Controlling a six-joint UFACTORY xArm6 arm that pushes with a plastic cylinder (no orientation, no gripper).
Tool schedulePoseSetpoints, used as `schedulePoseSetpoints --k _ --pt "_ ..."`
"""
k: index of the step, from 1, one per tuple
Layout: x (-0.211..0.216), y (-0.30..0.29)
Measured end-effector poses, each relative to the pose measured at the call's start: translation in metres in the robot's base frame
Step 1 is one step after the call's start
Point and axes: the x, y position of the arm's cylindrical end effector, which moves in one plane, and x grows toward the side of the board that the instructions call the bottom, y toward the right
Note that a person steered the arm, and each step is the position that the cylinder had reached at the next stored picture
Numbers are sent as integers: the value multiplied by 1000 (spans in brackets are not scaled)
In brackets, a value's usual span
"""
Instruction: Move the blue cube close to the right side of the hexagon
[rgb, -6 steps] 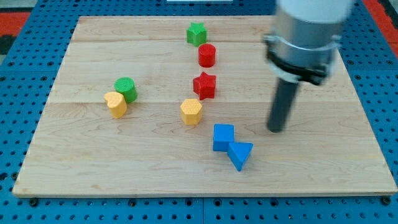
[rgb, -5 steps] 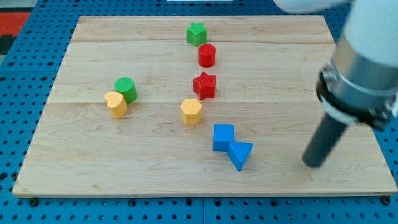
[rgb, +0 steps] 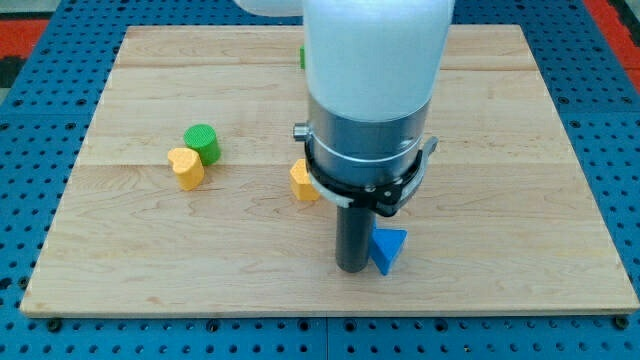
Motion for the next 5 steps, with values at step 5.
schedulePoseSetpoints --k 5 --pt "-50 14"
